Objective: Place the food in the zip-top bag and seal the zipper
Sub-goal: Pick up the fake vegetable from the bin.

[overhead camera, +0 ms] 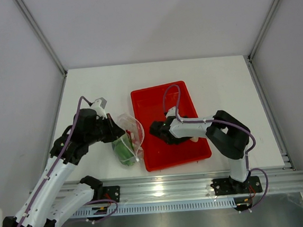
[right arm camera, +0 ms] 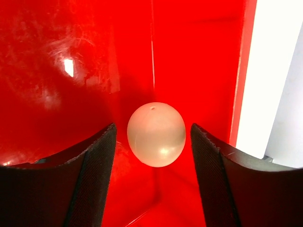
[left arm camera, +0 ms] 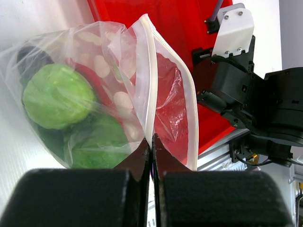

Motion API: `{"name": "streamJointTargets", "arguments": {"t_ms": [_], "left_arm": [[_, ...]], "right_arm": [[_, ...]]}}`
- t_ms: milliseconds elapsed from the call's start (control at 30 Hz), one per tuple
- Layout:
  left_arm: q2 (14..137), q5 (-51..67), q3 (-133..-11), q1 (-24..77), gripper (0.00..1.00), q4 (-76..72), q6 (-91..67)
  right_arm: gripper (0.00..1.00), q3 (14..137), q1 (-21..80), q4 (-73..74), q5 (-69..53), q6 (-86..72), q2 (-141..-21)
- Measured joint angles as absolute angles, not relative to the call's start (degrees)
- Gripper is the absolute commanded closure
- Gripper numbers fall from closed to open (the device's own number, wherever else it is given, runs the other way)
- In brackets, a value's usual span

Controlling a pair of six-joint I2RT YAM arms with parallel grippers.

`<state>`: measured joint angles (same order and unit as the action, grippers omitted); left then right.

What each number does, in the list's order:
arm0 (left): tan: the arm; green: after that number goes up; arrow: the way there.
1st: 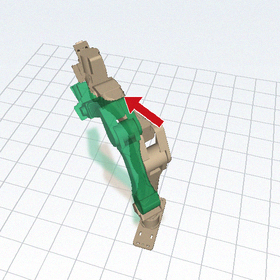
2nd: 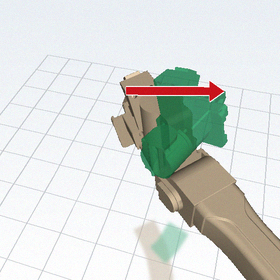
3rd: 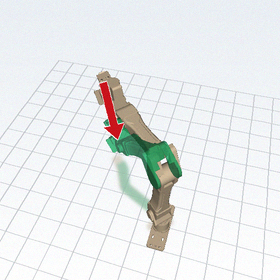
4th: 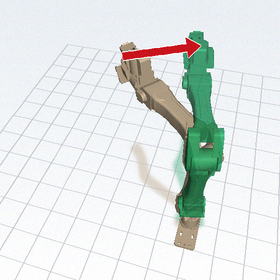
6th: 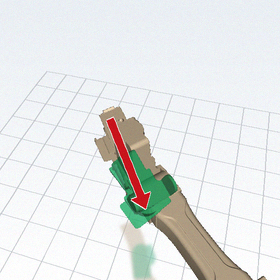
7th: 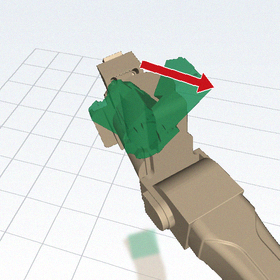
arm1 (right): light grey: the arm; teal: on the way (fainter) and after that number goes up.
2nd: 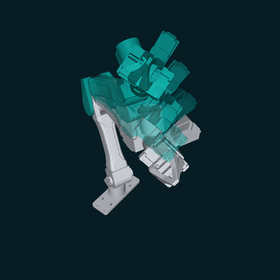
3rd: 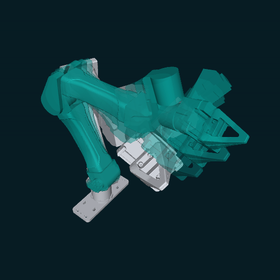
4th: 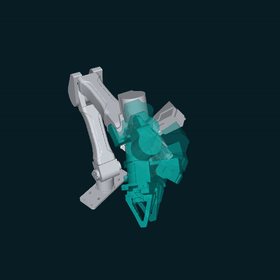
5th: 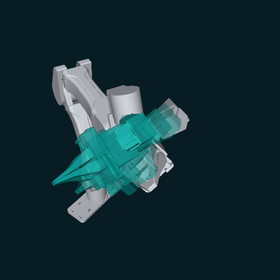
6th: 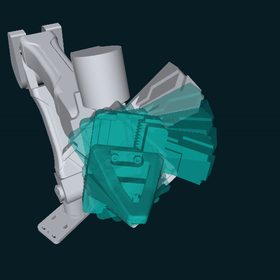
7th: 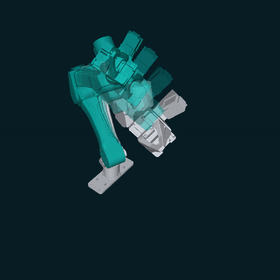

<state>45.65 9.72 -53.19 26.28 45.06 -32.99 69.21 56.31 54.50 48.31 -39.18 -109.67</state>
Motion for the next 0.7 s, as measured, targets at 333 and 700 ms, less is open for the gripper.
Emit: {"name": "streamJointTargets", "arguments": {"t_ms": [333,700], "left_arm": [[45.65,9.85,-53.04,26.28,1.0,44.99,-32.99],[45.74,9.89,-52.64,26.28,0.99,44.64,-32.99]], "right_arm": [[0.49,69.19,56.31,55.05,49.1,-40.21,-109.95],[0.63,69.01,56.31,55.24,49.25,-40.42,-109.93]]}}
